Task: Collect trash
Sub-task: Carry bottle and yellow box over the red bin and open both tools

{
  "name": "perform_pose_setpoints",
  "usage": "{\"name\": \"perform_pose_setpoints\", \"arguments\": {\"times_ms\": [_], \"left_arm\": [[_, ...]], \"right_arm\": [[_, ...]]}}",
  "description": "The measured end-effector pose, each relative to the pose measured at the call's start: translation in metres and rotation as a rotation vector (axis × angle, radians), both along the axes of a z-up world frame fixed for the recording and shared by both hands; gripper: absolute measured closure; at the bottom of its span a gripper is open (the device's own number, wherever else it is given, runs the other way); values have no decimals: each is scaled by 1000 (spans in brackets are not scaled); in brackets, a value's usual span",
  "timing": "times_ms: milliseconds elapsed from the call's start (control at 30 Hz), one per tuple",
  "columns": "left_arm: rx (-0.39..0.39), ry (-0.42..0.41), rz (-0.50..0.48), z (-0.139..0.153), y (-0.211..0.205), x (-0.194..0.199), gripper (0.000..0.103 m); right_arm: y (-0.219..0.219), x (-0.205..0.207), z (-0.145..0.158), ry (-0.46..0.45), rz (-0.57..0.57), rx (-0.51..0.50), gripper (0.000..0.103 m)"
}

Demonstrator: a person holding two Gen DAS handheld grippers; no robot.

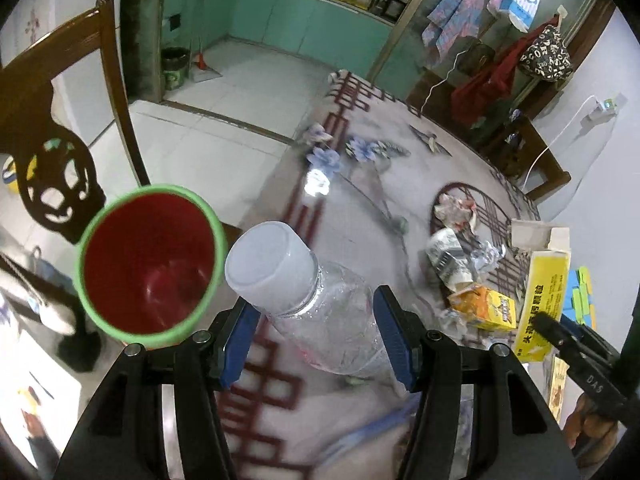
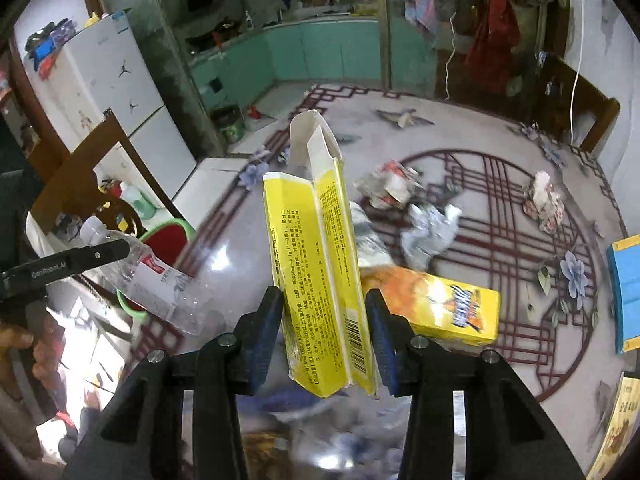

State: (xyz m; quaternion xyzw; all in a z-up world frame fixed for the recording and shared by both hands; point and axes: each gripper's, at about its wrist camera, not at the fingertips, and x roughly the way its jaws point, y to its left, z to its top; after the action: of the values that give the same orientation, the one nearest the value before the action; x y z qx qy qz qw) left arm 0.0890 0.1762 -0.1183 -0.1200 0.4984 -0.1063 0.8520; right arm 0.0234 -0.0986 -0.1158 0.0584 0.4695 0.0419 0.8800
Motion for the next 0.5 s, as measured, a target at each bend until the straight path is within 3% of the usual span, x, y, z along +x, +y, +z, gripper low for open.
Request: {"name": "perform_pose_setpoints", "arguments": {"times_ms": [267, 500], "left_arm": [[65, -24, 49, -4, 83, 30, 46], [210, -17, 120, -36, 140, 50, 46]], "right_arm": [[95, 31, -5, 2, 23, 70, 62], [201, 79, -62, 119, 172, 182, 62]]}}
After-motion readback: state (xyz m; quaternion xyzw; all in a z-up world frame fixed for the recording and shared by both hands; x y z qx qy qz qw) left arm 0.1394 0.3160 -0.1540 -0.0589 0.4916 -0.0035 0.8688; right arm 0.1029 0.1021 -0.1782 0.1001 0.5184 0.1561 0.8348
